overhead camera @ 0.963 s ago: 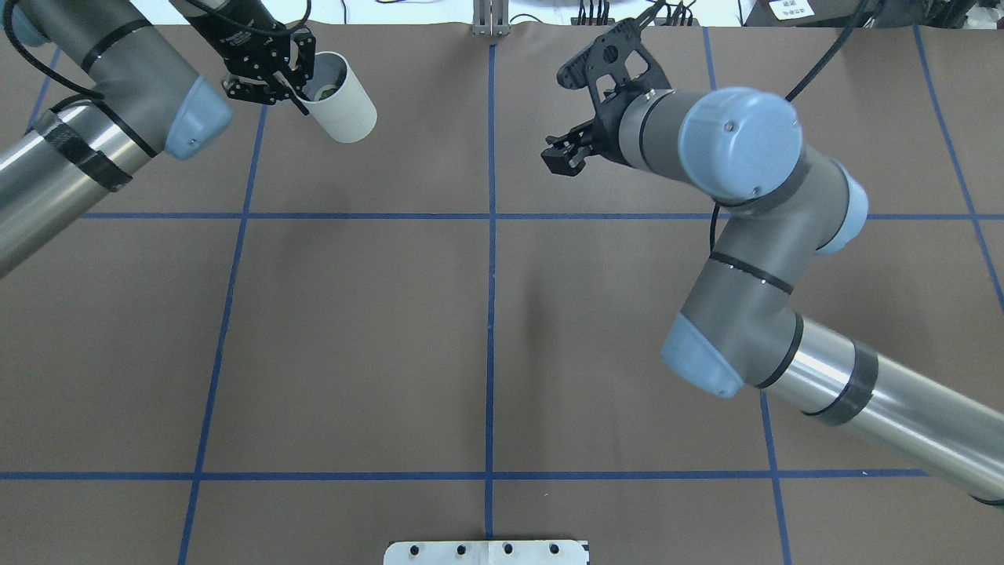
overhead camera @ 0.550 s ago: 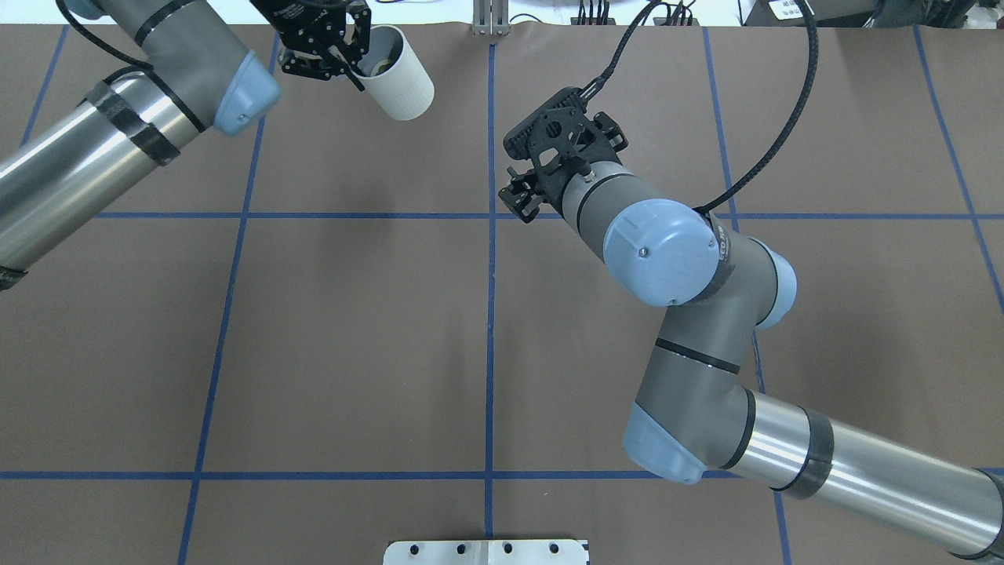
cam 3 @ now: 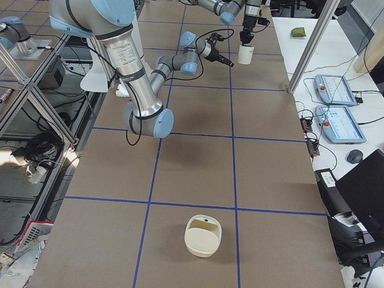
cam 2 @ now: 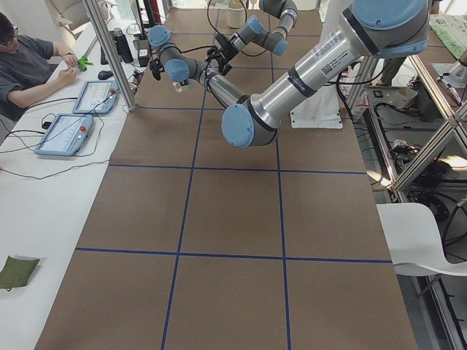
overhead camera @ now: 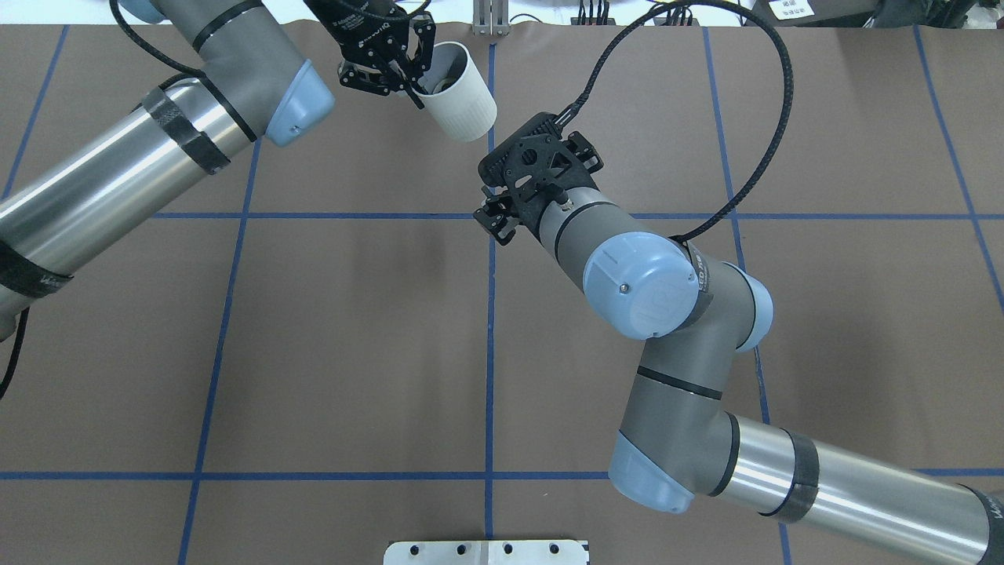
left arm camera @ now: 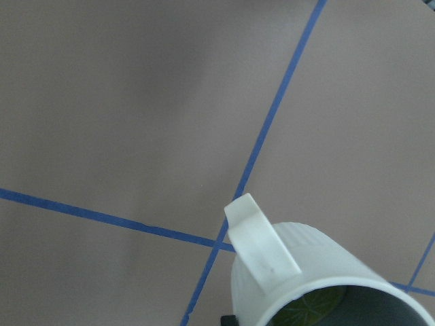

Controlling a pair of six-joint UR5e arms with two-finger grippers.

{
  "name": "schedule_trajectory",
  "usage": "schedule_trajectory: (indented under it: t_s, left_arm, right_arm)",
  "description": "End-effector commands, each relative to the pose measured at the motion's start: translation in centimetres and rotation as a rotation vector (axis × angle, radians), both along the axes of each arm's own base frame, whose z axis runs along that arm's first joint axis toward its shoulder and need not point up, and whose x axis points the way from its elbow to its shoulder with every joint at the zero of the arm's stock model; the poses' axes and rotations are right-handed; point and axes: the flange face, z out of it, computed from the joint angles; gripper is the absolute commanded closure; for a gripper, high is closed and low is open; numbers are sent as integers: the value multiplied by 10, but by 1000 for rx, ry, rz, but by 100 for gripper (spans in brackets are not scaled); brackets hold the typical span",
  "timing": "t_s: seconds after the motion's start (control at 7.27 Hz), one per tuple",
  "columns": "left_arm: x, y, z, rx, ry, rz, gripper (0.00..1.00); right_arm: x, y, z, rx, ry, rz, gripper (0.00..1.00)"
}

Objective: Left arm hands cup to right arm to dump lemon

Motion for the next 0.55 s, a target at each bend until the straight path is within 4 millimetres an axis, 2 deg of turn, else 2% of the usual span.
schedule_trajectory:
  t_s: [0.0, 0.41]
  left_arm:
    - [12, 9, -7, 41, 13, 38, 100]
    - [11, 19, -16, 17, 63, 113, 100]
  right_arm:
    - [-1, 3, 0, 13, -22, -3, 1]
    - [0, 3, -2, 16, -30, -2, 1]
